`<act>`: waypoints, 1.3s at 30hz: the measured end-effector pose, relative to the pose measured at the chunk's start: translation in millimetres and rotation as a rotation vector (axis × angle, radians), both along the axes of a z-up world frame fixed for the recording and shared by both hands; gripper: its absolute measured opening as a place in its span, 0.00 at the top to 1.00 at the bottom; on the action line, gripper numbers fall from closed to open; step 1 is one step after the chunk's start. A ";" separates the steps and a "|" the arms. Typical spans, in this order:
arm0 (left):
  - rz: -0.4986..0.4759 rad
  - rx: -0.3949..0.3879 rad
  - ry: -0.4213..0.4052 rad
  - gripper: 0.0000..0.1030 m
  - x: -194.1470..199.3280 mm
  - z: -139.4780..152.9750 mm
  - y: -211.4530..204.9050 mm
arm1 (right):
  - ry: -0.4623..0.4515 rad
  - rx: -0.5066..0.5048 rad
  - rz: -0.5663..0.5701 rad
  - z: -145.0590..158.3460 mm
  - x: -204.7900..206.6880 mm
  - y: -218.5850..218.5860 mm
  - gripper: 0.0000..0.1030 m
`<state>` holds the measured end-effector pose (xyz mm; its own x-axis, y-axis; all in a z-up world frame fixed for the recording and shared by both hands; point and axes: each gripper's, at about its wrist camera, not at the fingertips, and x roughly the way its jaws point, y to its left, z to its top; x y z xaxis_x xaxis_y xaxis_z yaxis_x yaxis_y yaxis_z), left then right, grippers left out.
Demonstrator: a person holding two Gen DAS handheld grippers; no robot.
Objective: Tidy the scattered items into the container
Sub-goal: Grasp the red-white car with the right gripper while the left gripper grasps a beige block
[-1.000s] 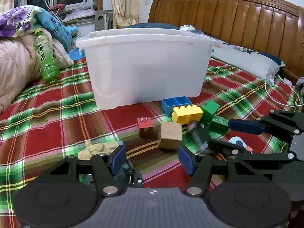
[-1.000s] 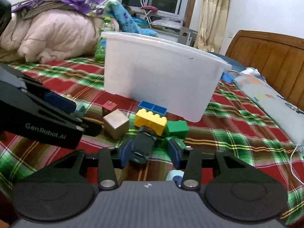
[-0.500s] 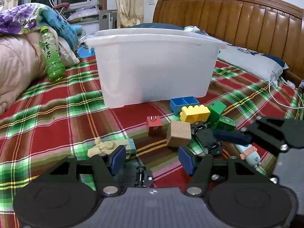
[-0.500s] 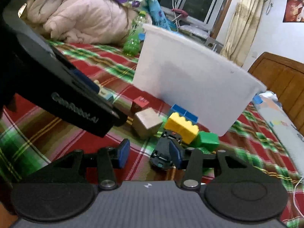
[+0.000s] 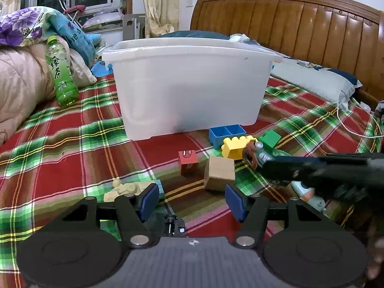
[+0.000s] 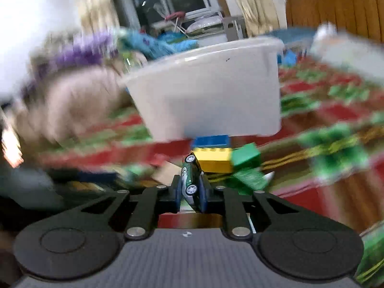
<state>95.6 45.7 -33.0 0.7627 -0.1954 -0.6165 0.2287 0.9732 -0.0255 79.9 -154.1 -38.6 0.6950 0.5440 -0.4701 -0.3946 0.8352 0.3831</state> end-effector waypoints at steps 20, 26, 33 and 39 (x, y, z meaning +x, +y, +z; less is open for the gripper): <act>-0.095 -0.020 0.034 0.37 22.0 5.9 -27.3 | -0.144 -0.476 0.007 -11.9 -14.8 35.7 0.57; -0.102 -0.026 0.097 0.47 47.3 -7.2 -42.0 | -0.115 -0.492 0.009 -25.8 -4.9 39.6 0.57; -0.089 -0.021 0.117 0.66 57.4 -18.2 -42.7 | -0.131 -0.526 -0.003 -30.5 -1.5 39.2 0.57; -0.114 -0.041 0.102 0.66 42.5 -9.6 -34.6 | -0.156 -0.549 0.014 -26.0 -6.9 45.5 0.68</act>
<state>138.1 11.1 -42.7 0.6684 -0.3035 -0.6791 0.3316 0.9388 -0.0932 73.0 -108.7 -64.6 0.7735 0.2588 -0.5786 -0.4244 0.8895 -0.1694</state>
